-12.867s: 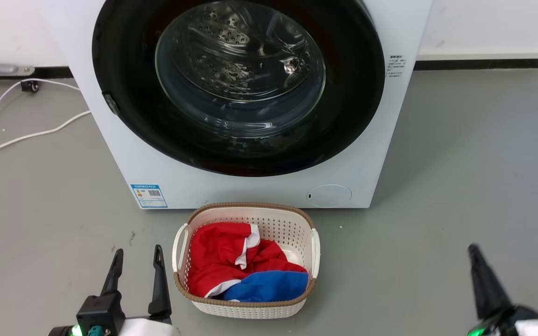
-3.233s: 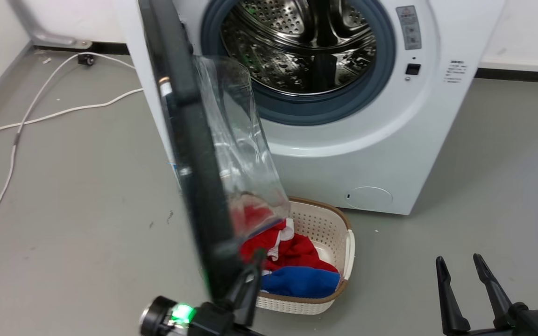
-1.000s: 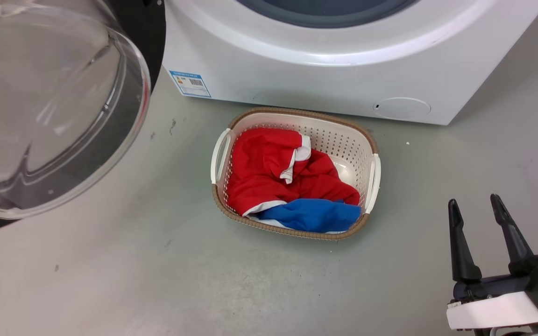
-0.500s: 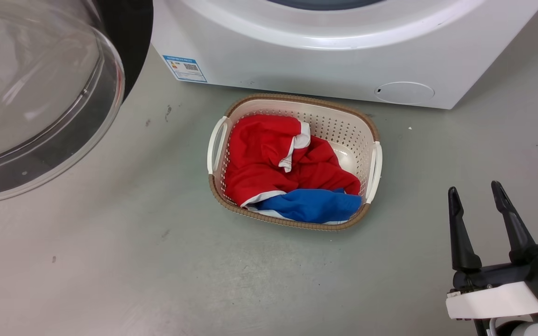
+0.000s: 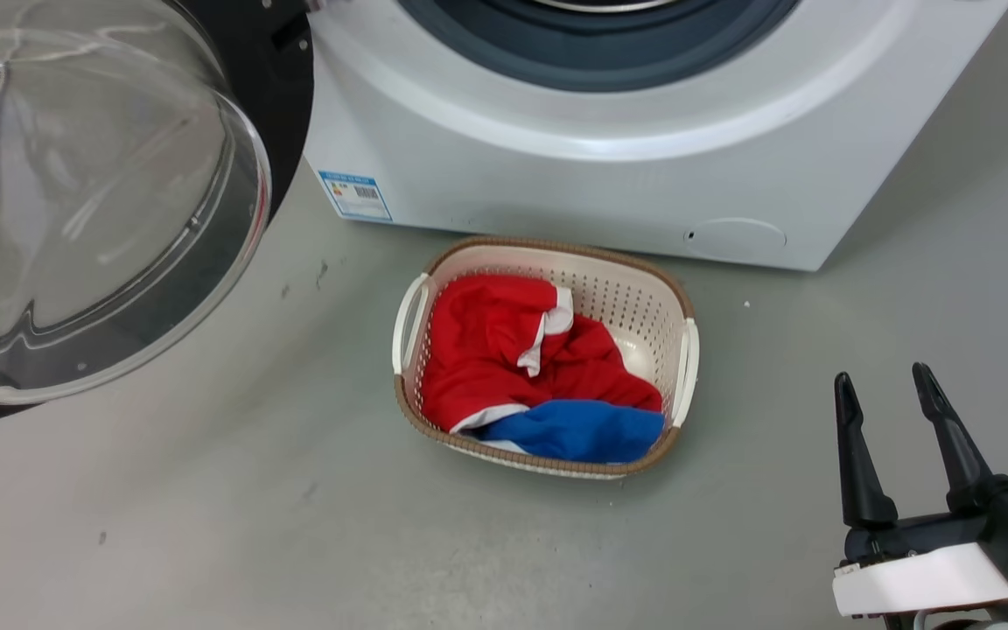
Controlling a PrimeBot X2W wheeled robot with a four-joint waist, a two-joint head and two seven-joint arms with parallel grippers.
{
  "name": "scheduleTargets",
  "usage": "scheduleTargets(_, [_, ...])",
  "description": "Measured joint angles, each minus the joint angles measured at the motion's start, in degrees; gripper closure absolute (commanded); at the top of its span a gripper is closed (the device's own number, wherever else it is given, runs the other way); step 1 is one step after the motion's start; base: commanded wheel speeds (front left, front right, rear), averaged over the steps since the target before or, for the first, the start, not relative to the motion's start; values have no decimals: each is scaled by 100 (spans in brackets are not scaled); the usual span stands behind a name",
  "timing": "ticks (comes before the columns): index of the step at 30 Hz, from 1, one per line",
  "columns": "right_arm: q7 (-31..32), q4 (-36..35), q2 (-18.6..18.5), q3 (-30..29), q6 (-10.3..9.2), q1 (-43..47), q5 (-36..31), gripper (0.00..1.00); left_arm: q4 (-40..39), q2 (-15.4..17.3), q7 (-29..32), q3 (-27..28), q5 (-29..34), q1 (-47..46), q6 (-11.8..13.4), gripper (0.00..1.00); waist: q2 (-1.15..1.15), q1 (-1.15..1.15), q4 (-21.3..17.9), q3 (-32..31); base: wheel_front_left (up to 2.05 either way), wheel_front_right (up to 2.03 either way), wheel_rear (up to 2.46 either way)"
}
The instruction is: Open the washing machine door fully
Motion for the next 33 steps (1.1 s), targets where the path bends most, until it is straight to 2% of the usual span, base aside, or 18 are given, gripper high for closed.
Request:
scheduleTargets(6, [0, 3, 0, -41, 0, 150, 37, 0, -854, -280, 0, -37, 334, 366, -87, 100, 0, 0, 6, -473, 0, 0, 0])
scheduleTargets(13, [0, -115, 1, -134, 0, 311, 71, 0, -1788, -680, 0, -388, 568, 765, -163, 100, 0, 0, -13, -948, 0, 0, 0])
scheduleTargets(18, [0, -203, 0, -159, 0, 411, 77, 0, -2383, -994, 0, -833, 742, 1079, -179, 100, 0, 0, -82, -1179, 0, 0, 0])
scheduleTargets(25, [0, -333, 1, -236, 0, 566, 125, 0, -3125, -1848, 0, -1729, 969, 1689, -162, 100, 0, -1, -200, -1365, 0, 0, 0])
scheduleTargets(33, [0, -343, 0, -223, 0, 660, 207, 0, -3217, -2192, 47, -2304, 944, 2012, -59, 100, 0, -1, -363, -1390, 0, 0, 0])
